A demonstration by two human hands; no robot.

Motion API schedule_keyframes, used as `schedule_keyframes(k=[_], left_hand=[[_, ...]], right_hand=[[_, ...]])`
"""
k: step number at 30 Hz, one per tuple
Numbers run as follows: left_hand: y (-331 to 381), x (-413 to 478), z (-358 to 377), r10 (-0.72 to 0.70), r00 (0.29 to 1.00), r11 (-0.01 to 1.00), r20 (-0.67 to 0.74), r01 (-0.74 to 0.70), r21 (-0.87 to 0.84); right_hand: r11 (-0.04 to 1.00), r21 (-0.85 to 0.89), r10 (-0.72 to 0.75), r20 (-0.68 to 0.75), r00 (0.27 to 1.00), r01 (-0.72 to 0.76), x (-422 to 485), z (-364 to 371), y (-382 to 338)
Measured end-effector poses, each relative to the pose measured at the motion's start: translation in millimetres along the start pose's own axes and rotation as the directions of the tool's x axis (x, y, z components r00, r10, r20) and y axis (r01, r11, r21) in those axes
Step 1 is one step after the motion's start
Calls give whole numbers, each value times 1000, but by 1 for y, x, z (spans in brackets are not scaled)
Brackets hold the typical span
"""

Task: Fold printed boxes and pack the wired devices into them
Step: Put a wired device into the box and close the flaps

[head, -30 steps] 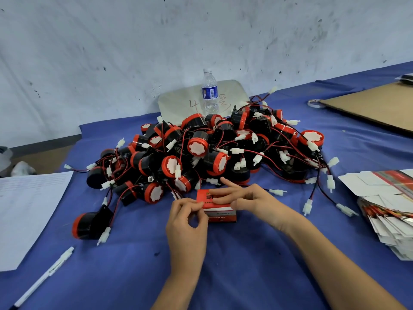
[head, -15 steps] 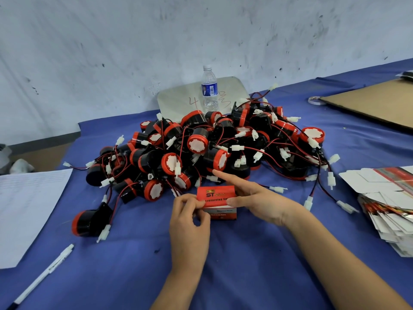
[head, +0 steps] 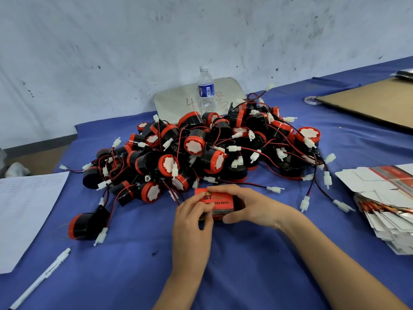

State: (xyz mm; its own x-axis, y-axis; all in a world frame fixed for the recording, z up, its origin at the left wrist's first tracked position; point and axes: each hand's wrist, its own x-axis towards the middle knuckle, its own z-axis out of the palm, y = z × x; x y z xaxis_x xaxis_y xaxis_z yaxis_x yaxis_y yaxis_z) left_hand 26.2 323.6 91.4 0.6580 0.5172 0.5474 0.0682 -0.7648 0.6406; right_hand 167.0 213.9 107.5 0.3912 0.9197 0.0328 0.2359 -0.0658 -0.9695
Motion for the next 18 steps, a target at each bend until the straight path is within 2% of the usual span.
schedule_keyframes(k=[4,6,8,10,12,15,18], left_hand=[[0,-1,0,26,998,1000,64,-26,2],[2,-1,-1,46,997,999,60,-45,-8],[4,0,-2,44,996,999,75,-42,-19],[5,0,-2,10,997,999,75,-7,-43],[7,0,-3,-29,999,994,39,33,-109],[13,-1,-3,-5,1000,984,25,10,-178],[14,-1,-3,-10,998,976,57,22,-215]], right_hand=[[997,23,-67,-191,979,72,-1,8,-6],[995,-20,-102,-277,956,100,-1,9,-7],[991,-49,-130,-328,936,121,-1,8,-7],[991,2,-126,-345,930,135,-3,12,-10],[976,-129,-213,-400,891,176,-4,19,-13],[867,-410,-458,-429,779,284,-6,27,-14],[787,-536,-570,-444,691,305,-7,29,-14]])
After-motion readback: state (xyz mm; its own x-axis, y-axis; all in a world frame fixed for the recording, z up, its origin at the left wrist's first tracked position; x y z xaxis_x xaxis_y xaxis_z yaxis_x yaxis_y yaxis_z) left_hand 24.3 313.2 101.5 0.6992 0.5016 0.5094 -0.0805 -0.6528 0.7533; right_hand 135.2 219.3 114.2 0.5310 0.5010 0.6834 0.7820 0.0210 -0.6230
